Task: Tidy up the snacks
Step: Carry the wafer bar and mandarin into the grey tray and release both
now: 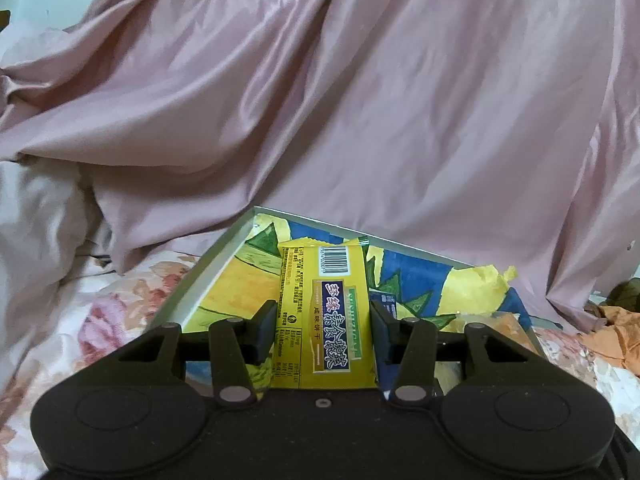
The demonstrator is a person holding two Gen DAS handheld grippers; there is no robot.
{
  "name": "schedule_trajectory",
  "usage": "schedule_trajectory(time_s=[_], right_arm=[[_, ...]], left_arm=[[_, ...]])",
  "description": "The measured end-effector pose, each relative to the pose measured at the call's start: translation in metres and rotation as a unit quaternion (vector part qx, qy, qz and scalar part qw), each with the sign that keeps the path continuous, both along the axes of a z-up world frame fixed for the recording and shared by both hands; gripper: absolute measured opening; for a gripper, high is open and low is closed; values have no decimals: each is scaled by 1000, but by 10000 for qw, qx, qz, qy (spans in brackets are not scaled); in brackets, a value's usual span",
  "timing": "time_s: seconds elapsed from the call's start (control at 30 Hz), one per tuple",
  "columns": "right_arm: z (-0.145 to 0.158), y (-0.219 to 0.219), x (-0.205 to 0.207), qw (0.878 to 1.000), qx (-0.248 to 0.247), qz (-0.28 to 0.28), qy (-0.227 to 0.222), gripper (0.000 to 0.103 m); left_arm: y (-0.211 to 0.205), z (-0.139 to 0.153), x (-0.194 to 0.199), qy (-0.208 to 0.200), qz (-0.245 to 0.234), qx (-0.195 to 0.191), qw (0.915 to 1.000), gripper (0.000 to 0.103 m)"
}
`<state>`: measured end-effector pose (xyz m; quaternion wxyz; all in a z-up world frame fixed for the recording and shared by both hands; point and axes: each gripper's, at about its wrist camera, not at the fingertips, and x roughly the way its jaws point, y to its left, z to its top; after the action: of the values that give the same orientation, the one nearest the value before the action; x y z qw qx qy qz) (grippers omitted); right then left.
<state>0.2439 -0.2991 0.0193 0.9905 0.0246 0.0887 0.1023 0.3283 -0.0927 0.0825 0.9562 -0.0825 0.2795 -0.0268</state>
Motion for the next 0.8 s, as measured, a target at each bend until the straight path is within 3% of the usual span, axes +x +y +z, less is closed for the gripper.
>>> schedule_trajectory(time_s=[0.4, 0.8], right_arm=[[-20, 9, 15, 9999, -47, -27, 92, 39], [-22, 13, 15, 9999, -78, -26, 139, 39]], left_arm=[[-15, -29, 24, 197, -26, 120, 9997, 50], [-17, -37, 26, 292, 3, 160, 9994, 50]])
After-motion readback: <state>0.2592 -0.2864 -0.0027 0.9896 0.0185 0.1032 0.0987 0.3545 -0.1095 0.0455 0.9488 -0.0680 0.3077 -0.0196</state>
